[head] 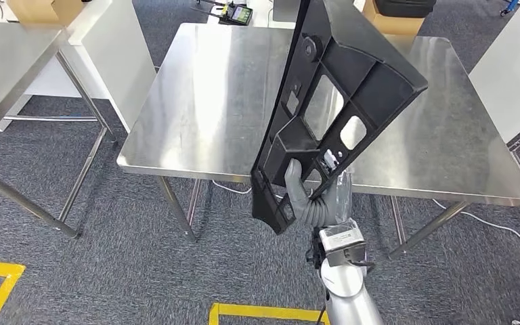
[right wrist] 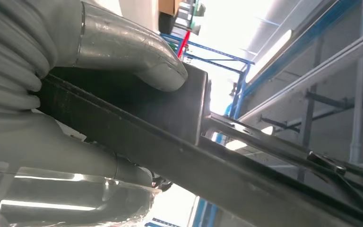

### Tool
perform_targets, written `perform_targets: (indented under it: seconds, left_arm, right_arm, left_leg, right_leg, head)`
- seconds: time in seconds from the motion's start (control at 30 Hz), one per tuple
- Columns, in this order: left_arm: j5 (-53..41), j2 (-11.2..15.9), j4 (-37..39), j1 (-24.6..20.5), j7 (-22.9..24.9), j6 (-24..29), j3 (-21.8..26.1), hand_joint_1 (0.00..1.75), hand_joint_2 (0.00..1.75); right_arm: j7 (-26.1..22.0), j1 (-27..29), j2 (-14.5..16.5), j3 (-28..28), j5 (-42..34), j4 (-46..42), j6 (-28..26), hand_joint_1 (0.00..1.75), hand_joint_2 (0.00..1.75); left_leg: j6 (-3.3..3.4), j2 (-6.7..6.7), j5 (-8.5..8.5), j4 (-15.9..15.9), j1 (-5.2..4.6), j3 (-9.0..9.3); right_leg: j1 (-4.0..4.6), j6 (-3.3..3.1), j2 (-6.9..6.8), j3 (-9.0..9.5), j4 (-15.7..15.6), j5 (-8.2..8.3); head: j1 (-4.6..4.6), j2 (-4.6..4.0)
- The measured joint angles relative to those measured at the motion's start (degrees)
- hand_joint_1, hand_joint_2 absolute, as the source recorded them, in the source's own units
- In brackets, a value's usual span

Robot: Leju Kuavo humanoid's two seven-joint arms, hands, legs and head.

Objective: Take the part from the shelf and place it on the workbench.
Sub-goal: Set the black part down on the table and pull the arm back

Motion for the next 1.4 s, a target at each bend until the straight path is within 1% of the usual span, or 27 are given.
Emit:
perform_targets:
  seconds: [0.03, 0.07, 0.13, 0.17, 0.2, 0.27, 0.3, 0.33, 0.37, 0.43, 0.47, 0.5, 0.53, 0.57, 0.6, 0.63, 0.67, 0.73, 0.77, 0.8, 0.83, 0.87, 1.03, 1.13, 1.27, 1.33, 1.4]
  left_arm:
    - [0.01, 0.0, 0.0, 0.02, -0.01, 0.01, 0.01, 0.0, 1.75]
    - [0.06, 0.0, 0.0, 0.1, -0.02, 0.08, 0.05, 0.0, 1.75]
    - [0.2, -0.01, 0.04, 0.31, 0.03, 0.37, 0.27, 0.0, 1.75]
    - [0.26, -0.01, 0.08, 0.36, 0.09, 0.5, 0.38, 0.0, 1.75]
    - [0.28, -0.02, 0.11, 0.35, 0.15, 0.57, 0.47, 0.0, 1.75]
    - [0.31, -0.08, 0.13, 0.2, 0.22, 0.62, 0.53, 0.0, 1.75]
    - [0.34, -0.11, 0.12, 0.12, 0.21, 0.67, 0.56, 0.0, 1.75]
    - [0.45, -0.15, 0.11, 0.02, 0.19, 0.71, 0.63, 0.0, 1.75]
    - [0.61, -0.18, 0.11, -0.1, 0.14, 0.73, 0.72, 0.0, 1.75]
    - [0.91, -0.2, 0.1, -0.24, 0.13, 0.72, 0.93, 0.0, 1.75]
    - [0.96, -0.22, 0.1, -0.25, 0.26, 0.7, 1.07, 0.0, 1.75]
    - [0.96, -0.26, 0.1, -0.16, 0.46, 0.7, 1.22, 0.0, 1.75]
    - [0.96, -0.29, 0.11, -0.05, 0.69, 0.68, 1.36, 0.0, 1.75]
    - [0.96, -0.34, 0.11, 0.05, 0.91, 0.64, 1.49, 0.0, 1.75]
    - [0.96, -0.37, 0.11, 0.16, 1.07, 0.6, 1.56, 0.0, 1.75]
    - [0.96, -0.4, 0.13, 0.22, 1.17, 0.51, 1.62, 0.0, 1.75]
    - [0.96, -0.43, 0.14, 0.27, 1.21, 0.43, 1.69, 0.0, 1.75]
    - [1.09, -0.45, 0.17, 0.35, 1.03, 0.3, 1.8, 0.0, 1.75]
    - [1.22, -0.45, 0.17, 0.44, 0.81, 0.27, 1.88, 0.0, 1.75]
    - [1.44, -0.44, 0.17, 0.54, 0.52, 0.24, 2.02, 0.0, 1.75]
    - [1.68, -0.43, 0.17, 0.66, 0.16, 0.21, 2.21, 0.0, 1.75]
    - [1.86, -0.43, 0.17, 0.73, -0.15, 0.19, 2.41, 0.0, 1.75]
    - [2.14, -0.37, 0.17, 0.84, -0.84, 0.04, 3.26, 0.0, 1.75]
    - [2.14, -0.33, 0.17, 0.84, -0.87, 0.04, 3.31, 0.0, 1.75]
    - [2.13, -0.35, 0.18, 0.86, -0.86, 0.04, 3.32, 0.0, 1.75]
    - [2.03, -0.38, 0.19, 0.94, -0.74, 0.03, 3.32, 0.0, 1.75]
    - [1.74, -0.39, 0.18, 1.02, -0.57, -0.06, 3.31, 0.0, 1.75]
  right_arm:
    - [-0.08, -0.03, -0.02, 0.04, 0.0, 0.16, -0.07, 1.75, 1.75]
    - [-0.21, -0.01, -0.04, 0.14, 0.01, 0.49, -0.27, 1.75, 1.75]
    - [-0.68, -0.35, -0.11, 0.65, 0.59, 1.71, -1.29, 1.75, 1.75]
    - [-0.84, -0.63, -0.14, 0.9, 1.04, 2.26, -1.85, 1.75, 1.75]
    - [-0.79, -1.03, -0.17, 1.13, 1.8, 2.67, -2.44, 1.75, 1.75]
    - [0.51, -1.79, -0.32, 1.44, 4.74, 3.04, -3.83, 1.75, 1.75]
    - [2.15, -2.28, -0.48, 1.68, 7.87, 3.25, -5.09, 1.75, 1.75]
    - [4.32, -2.88, -0.75, 1.96, 12.2, 3.52, -6.65, 1.75, 1.75]
    - [6.98, -3.52, -1.18, 2.18, 17.39, 3.85, -8.36, 1.75, 1.75]
    - [12.58, -4.5, -2.47, 2.38, 28.09, 4.6, -11.11, 1.75, 1.75]
    - [15.4, -4.73, -3.26, 2.37, 33.09, 4.96, -12.07, 1.75, 1.75]
    - [17.88, -4.8, -4.09, 2.32, 37.5, 5.28, -12.72, 1.75, 1.75]
    - [19.92, -4.81, -4.93, 2.22, 41.0, 5.55, -13.16, 1.75, 1.75]
    - [21.37, -4.81, -5.75, 2.06, 43.41, 5.73, -13.39, 1.75, 1.75]
    - [22.35, -4.8, -6.55, 1.83, 44.85, 5.83, -13.44, 1.75, 1.75]
    - [23.3, -4.73, -7.47, 1.48, 45.91, 5.86, -13.45, 1.75, 1.75]
    - [24.36, -4.63, -8.43, 1.1, 47.04, 5.88, -13.48, 1.75, 1.75]
    - [26.54, -4.11, -10.59, 0.16, 49.16, 5.94, -13.7, 1.75, 1.75]
    - [27.46, -3.74, -11.64, -0.36, 49.94, 6.04, -13.93, 1.75, 1.75]
    - [28.5, -3.25, -12.8, -1.05, 50.78, 6.26, -14.29, 1.75, 1.75]
    - [29.63, -2.72, -13.98, -1.86, 51.87, 6.57, -14.72, 1.75, 1.75]
    - [30.81, -2.22, -14.98, -2.64, 53.0, 6.91, -15.24, 1.75, 1.75]
    - [33.67, 0.19, -19.12, -6.87, 56.17, 8.79, -17.97, 1.75, 1.75]
    - [34.1, 0.84, -20.2, -7.85, 56.65, 9.55, -18.13, 1.75, 1.75]
    - [36.4, 1.29, -21.17, -9.39, 58.64, 10.77, -18.1, 1.75, 1.75]
    - [35.25, 1.01, -21.86, -10.82, 57.37, 12.78, -18.33, 1.75, 1.75]
    - [31.85, -0.4, -22.28, -12.07, 55.63, 16.45, -19.11, 1.75, 1.75]
  left_leg:
    - [-0.21, 0.04, -0.79, 1.9, 0.16, -1.38]
    - [-0.66, 0.12, -1.52, 4.05, 0.54, -3.73]
    - [-1.85, 0.53, 2.36, 1.27, 1.77, -6.85]
    - [-2.04, 0.7, 4.89, -1.93, 2.16, -6.96]
    - [-1.88, 0.81, 7.31, -5.42, 2.31, -6.13]
    - [-0.88, 0.79, 6.88, -5.68, 1.99, -5.68]
    - [-0.45, 0.73, 6.81, -5.85, 1.92, -5.4]
    - [-0.03, 0.7, 6.72, -6.01, 1.86, -5.01]
    - [0.35, 0.62, 6.6, -6.16, 1.85, -4.6]
    - [0.93, 0.46, 6.03, -6.32, 1.82, -4.05]
    - [1.09, 0.32, 5.69, -6.33, 1.77, -3.78]
    - [1.18, 0.16, 5.32, -6.33, 1.7, -3.41]
    - [1.2, -0.01, 4.94, -6.33, 1.6, -2.95]
    - [1.17, -0.14, 4.56, -6.33, 1.48, -2.4]
    - [1.11, -0.23, 4.2, -6.37, 1.41, -1.89]
    - [0.96, -0.31, 3.84, -6.35, 1.3, -1.36]
    - [0.75, -0.39, 3.55, -6.38, 1.23, -1.04]
    - [0.3, -0.5, 3.09, -6.33, 1.05, -0.82]
    - [0.56, -0.48, 3.03, -6.45, 0.99, -0.83]
    - [0.75, -0.34, 3.02, -6.53, 0.94, -0.76]
    - [1.02, -0.21, 3.01, -6.54, 0.92, -0.68]
    - [1.21, -0.09, 3.07, -6.83, 0.99, -0.52]
    - [0.98, 0.17, 2.94, -7.43, 1.05, -0.17]
    - [0.91, 0.33, 2.91, -7.63, 1.06, -0.02]
    - [0.59, 0.39, 3.0, -7.73, 1.12, 0.05]
    - [0.34, 0.39, 3.02, -7.75, 1.15, 0.02]
    - [0.16, 0.46, 3.02, -7.76, 1.15, -0.02]
  right_leg:
    - [-0.01, -0.09, 0.0, 0.2, 0.0, -0.21]
    - [-0.11, -0.05, 0.08, 0.83, 0.0, -0.78]
    - [-0.44, 0.8, 0.32, 3.3, 0.18, -3.29]
    - [-0.49, 1.52, 0.45, 4.27, 0.33, -4.57]
    - [-0.42, 2.2, 0.5, 5.02, 0.45, -5.5]
    - [-0.07, 3.07, 0.53, 5.41, 0.75, -5.95]
    - [-0.09, 3.32, 0.5, 5.26, 1.63, -5.93]
    - [-0.15, 3.46, 0.45, 4.26, 3.61, -5.91]
    - [-0.23, 3.44, 0.39, 2.33, 6.68, -6.22]
    - [-0.37, 3.11, 0.32, -3.13, 14.5, -8.29]
    - [-0.37, 3.03, 0.32, -5.66, 17.37, -9.65]
    - [-0.36, 3.17, 0.33, -7.38, 18.53, -10.4]
    - [-0.34, 3.56, 0.32, -8.12, 17.71, -9.9]
    - [-0.34, 4.14, 0.31, -7.9, 15.0, -8.07]
    - [-0.31, 4.67, 0.23, -6.99, 11.04, -5.33]
    - [-0.24, 4.77, 0.07, -6.12, 7.22, -2.78]
    - [-0.12, 4.33, -0.12, -5.46, 4.5, -1.34]
    - [0.2, 3.11, -0.32, -4.8, 2.36, 0.15]
    - [0.14, 3.0, -0.27, -4.49, 2.2, 0.49]
    - [0.11, 3.19, -0.17, -4.21, 1.97, 1.2]
    - [-0.1, 3.44, -0.11, -4.07, 1.84, 1.63]
    - [-0.03, 3.48, -0.06, -4.05, 1.87, 1.46]
    - [0.08, 3.06, 0.08, -4.04, 1.86, 1.23]
    - [0.11, 2.93, 0.24, -4.04, 1.86, 1.2]
    - [0.23, 2.5, 0.25, -4.03, 1.88, 1.17]
    - [0.24, 2.48, 0.24, -3.98, 1.89, 1.18]
    - [0.24, 2.4, 0.3, -3.94, 1.91, 1.24]
  head:
    - [0.0, 0.0]
    - [-0.01, 0.0]
    - [-0.18, 0.0]
    - [-0.33, 0.0]
    - [-0.38, 0.0]
    - [-0.35, 0.0]
    - [-0.22, 0.0]
    - [-0.23, 0.0]
    - [-0.17, 0.0]
    - [-0.11, 0.0]
    - [-0.05, 0.0]
    - [-0.04, 0.0]
    - [-0.02, 0.0]
    - [0.0, 0.0]
    - [0.02, 0.0]
    - [0.02, 0.0]
    - [0.06, 0.0]
    - [0.12, 0.0]
    - [0.1, 0.0]
    - [0.03, 0.0]
    - [-0.01, 0.0]
    - [-0.06, 0.0]
    - [-0.05, 0.0]
    - [-0.06, 0.0]
    - [-0.05, 0.0]
    - [-0.03, 0.0]
    - [-0.03, 0.0]
